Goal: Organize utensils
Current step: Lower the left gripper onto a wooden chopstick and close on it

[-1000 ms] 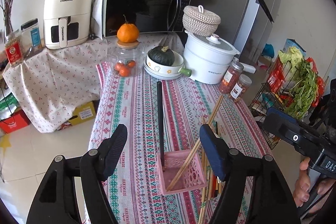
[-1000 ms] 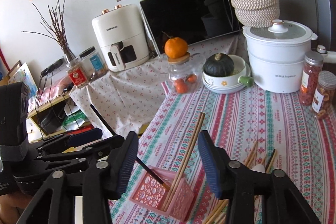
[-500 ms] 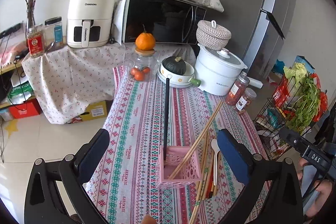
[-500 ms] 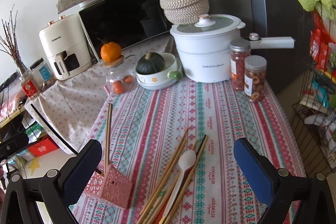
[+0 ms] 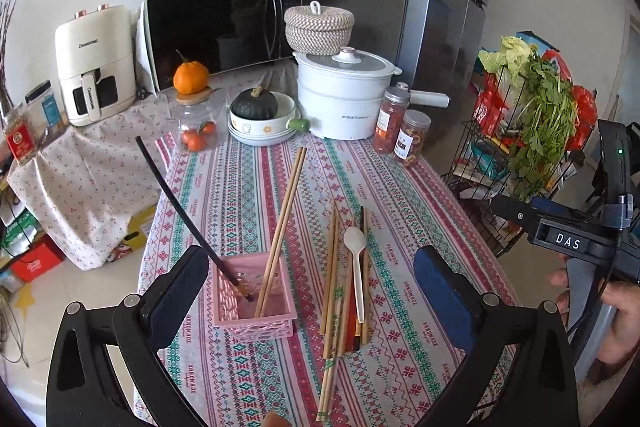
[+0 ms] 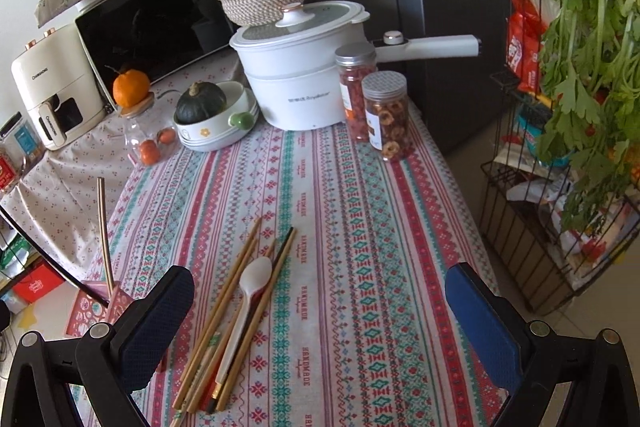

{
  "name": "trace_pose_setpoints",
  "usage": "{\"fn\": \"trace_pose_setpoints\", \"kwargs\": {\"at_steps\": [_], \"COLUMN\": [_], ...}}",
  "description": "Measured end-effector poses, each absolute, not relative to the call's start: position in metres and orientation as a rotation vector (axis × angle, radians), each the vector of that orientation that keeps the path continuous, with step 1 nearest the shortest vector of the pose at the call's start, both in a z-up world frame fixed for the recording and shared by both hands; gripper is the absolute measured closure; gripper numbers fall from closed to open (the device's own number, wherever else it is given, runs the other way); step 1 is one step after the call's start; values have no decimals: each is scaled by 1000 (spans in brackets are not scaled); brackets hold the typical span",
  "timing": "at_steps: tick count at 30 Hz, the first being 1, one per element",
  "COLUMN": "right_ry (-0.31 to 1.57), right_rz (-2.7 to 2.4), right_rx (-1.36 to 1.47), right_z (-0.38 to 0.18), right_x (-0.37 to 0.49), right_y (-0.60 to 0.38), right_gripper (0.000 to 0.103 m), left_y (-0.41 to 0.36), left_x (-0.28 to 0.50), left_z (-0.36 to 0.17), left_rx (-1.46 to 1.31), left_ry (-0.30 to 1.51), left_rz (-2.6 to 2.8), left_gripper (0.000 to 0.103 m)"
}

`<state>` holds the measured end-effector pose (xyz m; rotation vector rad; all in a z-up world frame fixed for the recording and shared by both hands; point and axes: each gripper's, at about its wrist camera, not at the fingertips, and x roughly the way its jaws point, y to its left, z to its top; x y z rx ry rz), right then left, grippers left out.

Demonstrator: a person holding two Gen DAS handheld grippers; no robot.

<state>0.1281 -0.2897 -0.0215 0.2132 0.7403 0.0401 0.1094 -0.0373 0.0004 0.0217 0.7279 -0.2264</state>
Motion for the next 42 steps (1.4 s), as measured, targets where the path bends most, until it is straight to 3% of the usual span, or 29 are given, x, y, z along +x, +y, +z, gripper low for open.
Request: {"fn": "trace_pose_setpoints", "kwargs": {"at_steps": [11, 21, 24, 29, 33, 42], "right_ry": [853, 997, 1010, 1020, 1020, 1012], "right_rz": [-63, -80, -83, -70, -68, -40], "right_rx": [243, 267, 279, 282, 287, 268], "right_z": [-60, -109, -117, -121, -122, -119], "right_x": [146, 178, 184, 191, 195, 195], "right_y": [-341, -354, -357, -357, -354, -344], "right_gripper": [0, 0, 0, 0, 0, 0], "left_y": [-136, -158, -161, -166, -162, -149], "left_x": [188, 295, 319, 338, 352, 367], "left_z": [-44, -120, -138, -161, -175, -193], "left_rx": [157, 175, 152, 143, 134, 60], "left_ry": [933, 1089, 1125, 1166, 1202, 1244], "left_rz": [-195, -72, -82, -78, -60, -62], "left_gripper": [0, 2, 27, 49, 74, 86]}}
